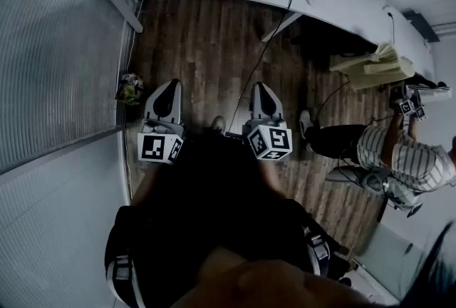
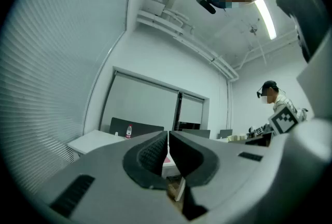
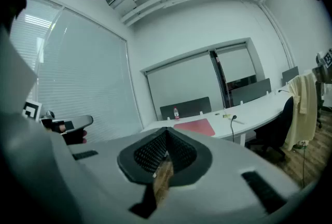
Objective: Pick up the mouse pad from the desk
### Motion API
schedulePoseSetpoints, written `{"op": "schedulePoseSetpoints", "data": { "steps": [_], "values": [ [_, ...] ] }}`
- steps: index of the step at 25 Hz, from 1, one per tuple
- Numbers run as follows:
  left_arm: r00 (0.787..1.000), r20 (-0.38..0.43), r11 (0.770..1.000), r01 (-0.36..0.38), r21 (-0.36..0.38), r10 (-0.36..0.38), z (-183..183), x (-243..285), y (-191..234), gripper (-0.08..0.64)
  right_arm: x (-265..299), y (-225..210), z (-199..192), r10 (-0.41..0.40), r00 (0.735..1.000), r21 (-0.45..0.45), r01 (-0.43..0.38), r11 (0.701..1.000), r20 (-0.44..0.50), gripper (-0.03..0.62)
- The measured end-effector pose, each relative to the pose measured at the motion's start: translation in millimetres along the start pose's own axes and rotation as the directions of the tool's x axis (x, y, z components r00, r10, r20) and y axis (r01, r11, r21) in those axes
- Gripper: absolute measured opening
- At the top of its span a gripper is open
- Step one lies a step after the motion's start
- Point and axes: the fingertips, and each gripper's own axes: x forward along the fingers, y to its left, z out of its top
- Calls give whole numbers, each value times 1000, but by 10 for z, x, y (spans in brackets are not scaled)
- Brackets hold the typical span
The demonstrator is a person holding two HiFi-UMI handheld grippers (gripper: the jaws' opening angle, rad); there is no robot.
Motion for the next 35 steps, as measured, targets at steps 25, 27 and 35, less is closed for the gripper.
{"op": "schedulePoseSetpoints", "data": {
  "steps": [25, 27, 35],
  "values": [
    [999, -16, 1000, -29, 9, 29, -234, 261, -649, 11, -178, -639, -49, 43, 999, 26, -43, 999, 1, 2],
    [999, -10, 999, -40, 12, 40, -264, 341, -741, 11, -162, -774, -78, 53, 999, 28, -53, 998, -4, 2],
    [995, -19, 995, -99, 28, 99, -374, 531, -839, 11, -21, -1085, -79, 106, 994, 32, -106, 994, -6, 2]
  ]
}}
